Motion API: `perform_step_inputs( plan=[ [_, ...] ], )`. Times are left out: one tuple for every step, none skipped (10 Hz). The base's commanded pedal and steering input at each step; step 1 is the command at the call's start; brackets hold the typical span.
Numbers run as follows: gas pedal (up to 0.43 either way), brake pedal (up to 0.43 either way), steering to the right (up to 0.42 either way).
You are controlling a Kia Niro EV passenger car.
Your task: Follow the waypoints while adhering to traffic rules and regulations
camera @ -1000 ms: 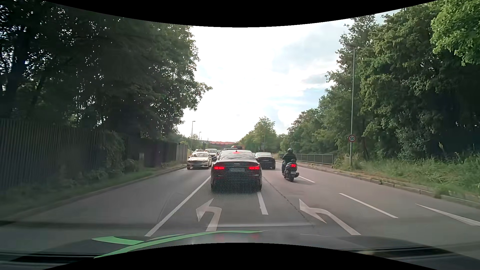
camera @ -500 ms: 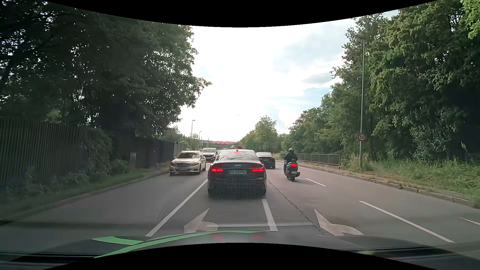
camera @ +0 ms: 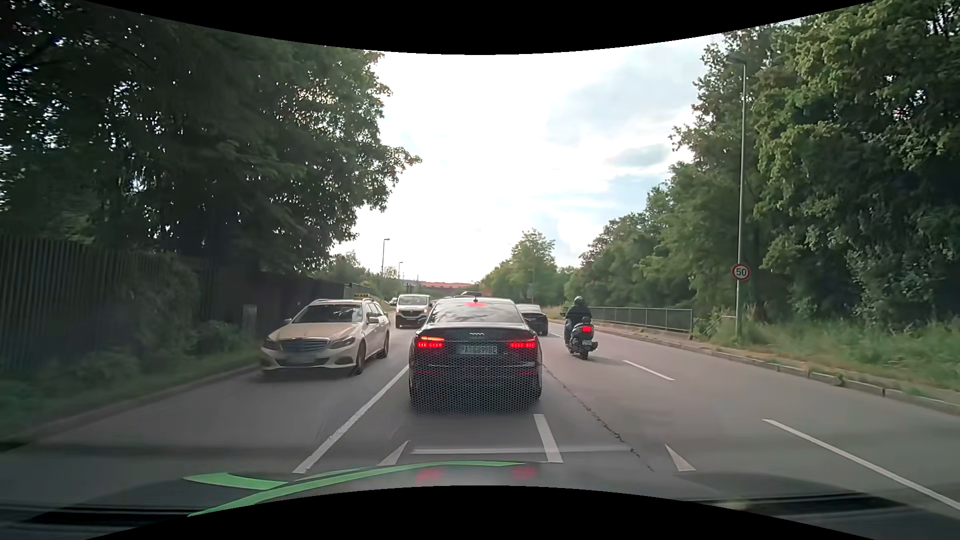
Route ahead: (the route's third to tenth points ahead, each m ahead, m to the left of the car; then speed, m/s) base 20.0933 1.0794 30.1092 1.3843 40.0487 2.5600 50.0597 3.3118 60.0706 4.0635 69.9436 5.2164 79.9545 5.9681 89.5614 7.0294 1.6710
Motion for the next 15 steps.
perform_step_inputs(
  plan=[
    [0.0, 0.201, -0.008],
    [0.0, 0.201, -0.008],
    [0.0, 0.201, -0.008],
    [0.0, 0.201, -0.008],
    [0.0, 0.201, -0.009],
    [0.0, 0.201, -0.009],
    [0.0, 0.201, -0.009],
    [0.0, 0.201, -0.01],
    [0.0, 0.201, -0.014],
    [0.0, 0.195, -0.018],
    [0.0, 0.189, -0.018],
    [0.0, 0.171, -0.018],
    [0.0, 0.171, -0.018],
    [0.0, 0.159, -0.018],
    [0.0, 0.159, -0.018]
  ],
)
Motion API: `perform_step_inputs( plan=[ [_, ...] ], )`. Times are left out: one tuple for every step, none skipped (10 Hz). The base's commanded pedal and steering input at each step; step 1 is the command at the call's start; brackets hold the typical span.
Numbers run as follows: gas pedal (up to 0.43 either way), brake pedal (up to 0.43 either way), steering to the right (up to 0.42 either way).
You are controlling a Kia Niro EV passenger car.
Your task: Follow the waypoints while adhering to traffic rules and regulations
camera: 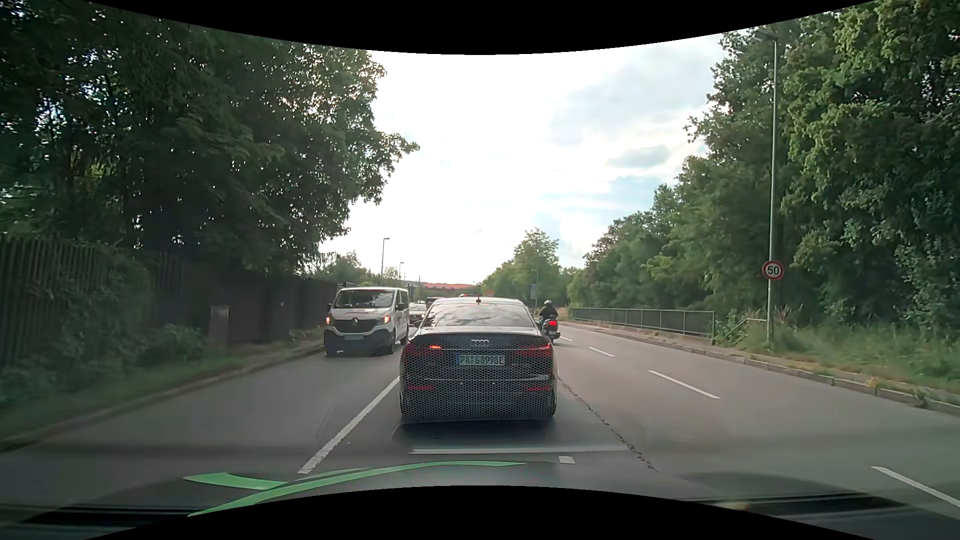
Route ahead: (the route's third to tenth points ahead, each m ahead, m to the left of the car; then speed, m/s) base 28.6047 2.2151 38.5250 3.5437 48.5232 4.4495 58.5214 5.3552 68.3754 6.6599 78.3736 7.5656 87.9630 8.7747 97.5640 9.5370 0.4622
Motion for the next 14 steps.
perform_step_inputs(
  plan=[
    [0.0, 0.152, -0.019],
    [0.0, 0.14, -0.019],
    [0.0, 0.104, -0.02],
    [0.0, 0.03, -0.02],
    [0.0, 0.0, -0.021],
    [0.0, 0.0, -0.021],
    [0.0, 0.0, -0.021],
    [0.0, 0.0, -0.021],
    [0.0, 0.0, -0.021],
    [0.0, 0.0, -0.021],
    [0.0, 0.0, -0.021],
    [0.067, 0.0, -0.021],
    [0.098, 0.0, -0.022],
    [0.098, 0.0, -0.021]
  ],
)
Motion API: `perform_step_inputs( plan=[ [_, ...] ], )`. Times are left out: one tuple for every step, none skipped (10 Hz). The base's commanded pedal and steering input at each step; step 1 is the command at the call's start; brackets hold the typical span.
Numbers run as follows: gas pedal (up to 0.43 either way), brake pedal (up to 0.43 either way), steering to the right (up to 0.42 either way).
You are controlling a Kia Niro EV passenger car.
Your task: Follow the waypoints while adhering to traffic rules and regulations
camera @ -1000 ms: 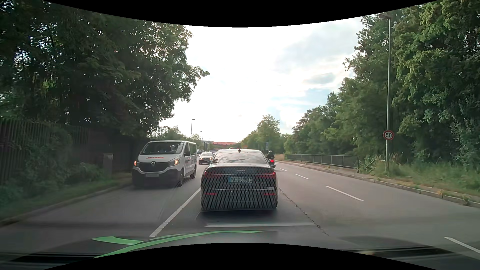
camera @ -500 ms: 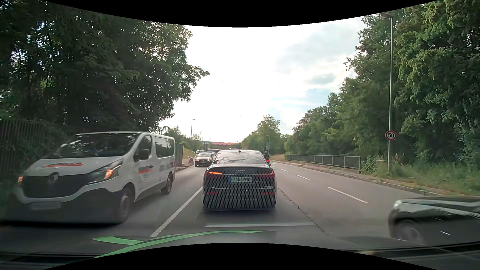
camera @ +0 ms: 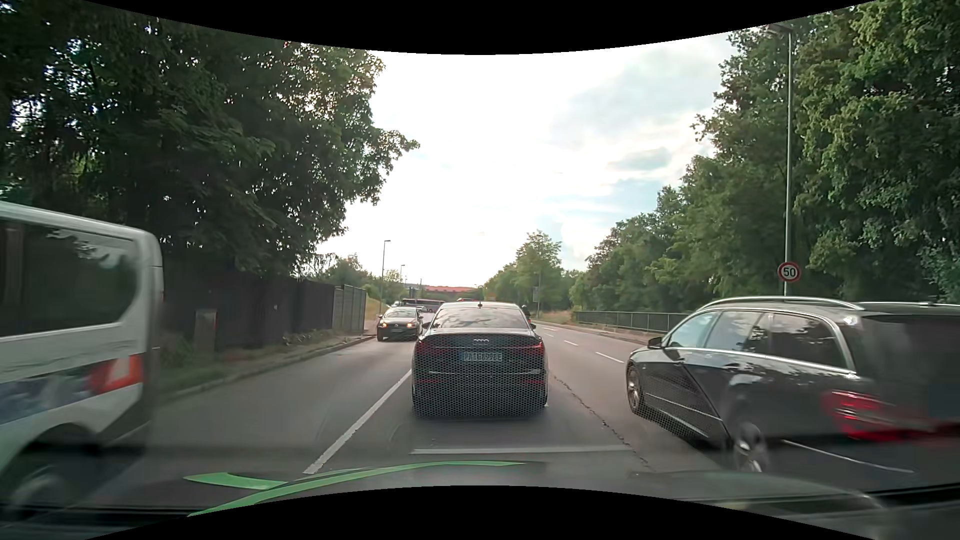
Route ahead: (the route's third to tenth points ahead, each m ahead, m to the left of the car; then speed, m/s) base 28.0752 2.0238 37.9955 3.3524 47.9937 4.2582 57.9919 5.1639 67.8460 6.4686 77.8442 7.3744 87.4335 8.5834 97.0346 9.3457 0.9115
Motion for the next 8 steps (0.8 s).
perform_step_inputs(
  plan=[
    [0.118, 0.0, -0.021],
    [0.13, 0.0, -0.021],
    [0.138, 0.0, -0.021],
    [0.15, 0.0, -0.021],
    [0.15, 0.0, -0.021],
    [0.157, 0.0, -0.021],
    [0.157, 0.0, -0.021],
    [0.177, 0.0, -0.021]
  ],
)
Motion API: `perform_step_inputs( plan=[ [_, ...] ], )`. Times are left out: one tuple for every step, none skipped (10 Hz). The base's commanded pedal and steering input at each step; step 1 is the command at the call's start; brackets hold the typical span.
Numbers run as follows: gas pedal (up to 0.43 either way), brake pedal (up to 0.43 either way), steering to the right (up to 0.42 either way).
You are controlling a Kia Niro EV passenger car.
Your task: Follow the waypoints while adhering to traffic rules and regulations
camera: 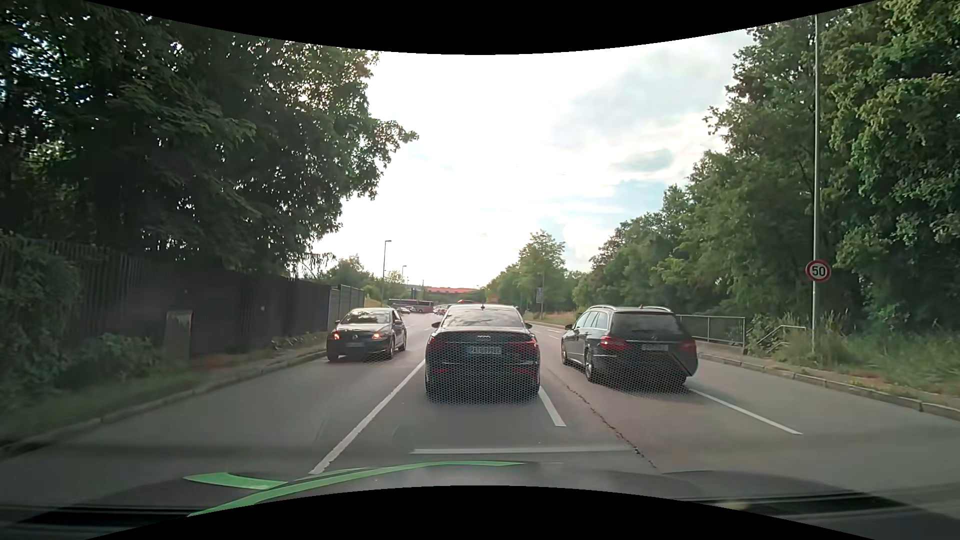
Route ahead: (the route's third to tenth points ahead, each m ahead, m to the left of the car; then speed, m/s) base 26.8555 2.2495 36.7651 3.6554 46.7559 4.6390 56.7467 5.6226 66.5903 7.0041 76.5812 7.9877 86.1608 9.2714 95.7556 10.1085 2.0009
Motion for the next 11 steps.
perform_step_inputs(
  plan=[
    [0.177, 0.0, -0.02],
    [0.177, 0.0, -0.02],
    [0.189, 0.0, -0.019],
    [0.189, 0.0, -0.016],
    [0.189, 0.0, -0.014],
    [0.189, 0.0, -0.013],
    [0.189, 0.0, -0.012],
    [0.189, 0.0, -0.009],
    [0.189, 0.0, -0.006],
    [0.189, 0.0, -0.005],
    [0.189, 0.0, -0.003]
  ],
)
